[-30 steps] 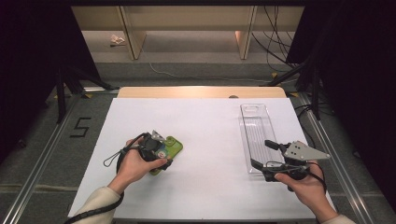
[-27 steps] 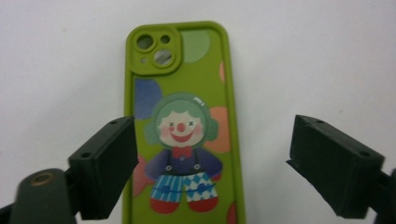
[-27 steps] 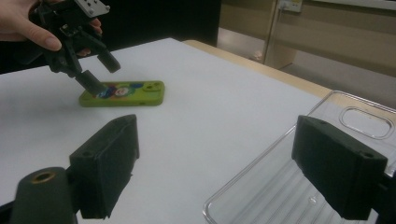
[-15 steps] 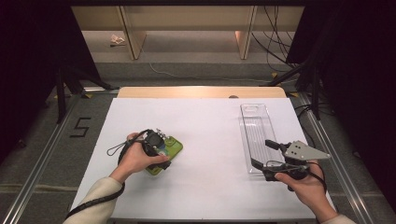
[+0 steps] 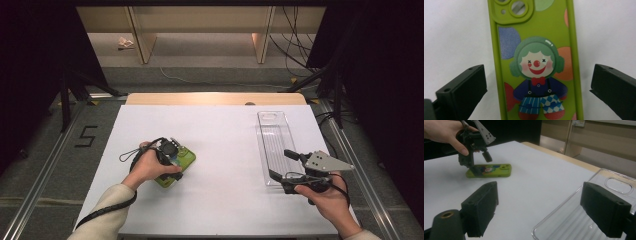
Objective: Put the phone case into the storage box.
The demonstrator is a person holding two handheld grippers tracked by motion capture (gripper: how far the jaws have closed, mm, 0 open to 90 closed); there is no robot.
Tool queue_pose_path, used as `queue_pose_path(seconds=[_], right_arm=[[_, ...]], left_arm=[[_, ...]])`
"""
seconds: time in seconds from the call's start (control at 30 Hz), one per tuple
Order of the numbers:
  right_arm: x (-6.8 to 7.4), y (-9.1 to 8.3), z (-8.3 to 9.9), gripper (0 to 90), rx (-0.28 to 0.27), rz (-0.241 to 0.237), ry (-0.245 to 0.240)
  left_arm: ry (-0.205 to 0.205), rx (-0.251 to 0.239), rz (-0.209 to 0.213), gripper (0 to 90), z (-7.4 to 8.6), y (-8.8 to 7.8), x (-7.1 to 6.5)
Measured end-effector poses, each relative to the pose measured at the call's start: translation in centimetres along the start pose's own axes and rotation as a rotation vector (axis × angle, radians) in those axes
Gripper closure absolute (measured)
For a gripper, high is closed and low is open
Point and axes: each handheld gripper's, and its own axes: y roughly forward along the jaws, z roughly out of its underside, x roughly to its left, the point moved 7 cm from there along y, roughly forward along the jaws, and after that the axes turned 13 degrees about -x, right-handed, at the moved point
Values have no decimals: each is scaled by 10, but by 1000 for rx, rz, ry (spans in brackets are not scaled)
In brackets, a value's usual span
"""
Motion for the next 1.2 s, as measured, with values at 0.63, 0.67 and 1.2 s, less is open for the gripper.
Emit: queue_pose_path(seconds=[0.63, 0.67, 1.2], right_arm=[[0, 0, 1, 160, 5, 1, 2], [0, 0, 1, 160, 4, 1, 1], [0, 0, 1, 160, 7, 2, -1]], left_arm=[[-47, 42, -9, 35, 4, 7, 4], [-48, 45, -8, 35, 4, 7, 4], [-70, 65, 17, 55, 3, 8, 5]])
